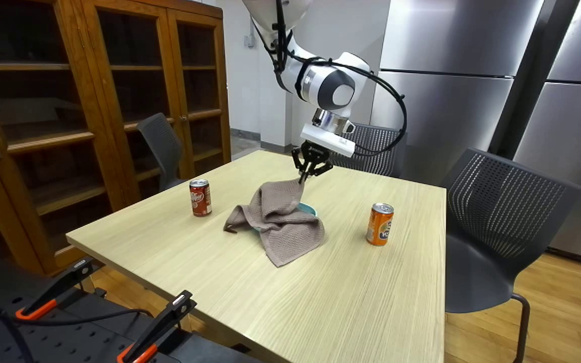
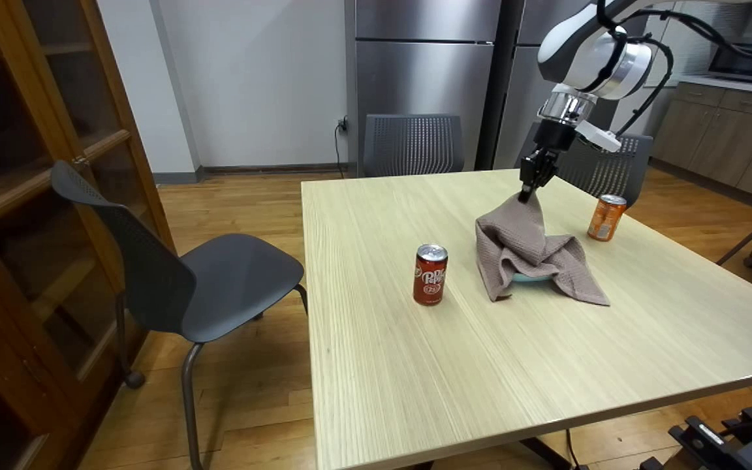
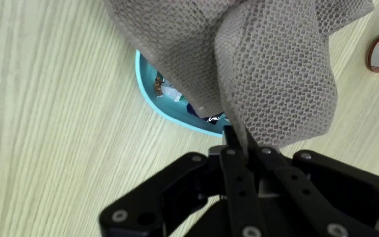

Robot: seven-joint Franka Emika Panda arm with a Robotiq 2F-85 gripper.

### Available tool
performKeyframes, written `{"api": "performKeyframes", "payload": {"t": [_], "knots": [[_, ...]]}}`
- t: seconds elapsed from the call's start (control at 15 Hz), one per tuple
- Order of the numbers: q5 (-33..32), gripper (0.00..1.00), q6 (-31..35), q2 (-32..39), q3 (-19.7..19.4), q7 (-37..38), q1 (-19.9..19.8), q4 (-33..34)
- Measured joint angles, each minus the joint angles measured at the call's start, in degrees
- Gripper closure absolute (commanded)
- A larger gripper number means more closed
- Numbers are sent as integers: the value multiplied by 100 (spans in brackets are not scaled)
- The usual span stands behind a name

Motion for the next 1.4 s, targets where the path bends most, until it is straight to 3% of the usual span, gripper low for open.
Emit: {"api": "performKeyframes", "payload": {"t": [0.87, 1.4], "knots": [[-5, 99, 159, 4, -235, 424, 57, 362], [-94, 99, 170, 309, -487, 1046, 144, 706]]}}
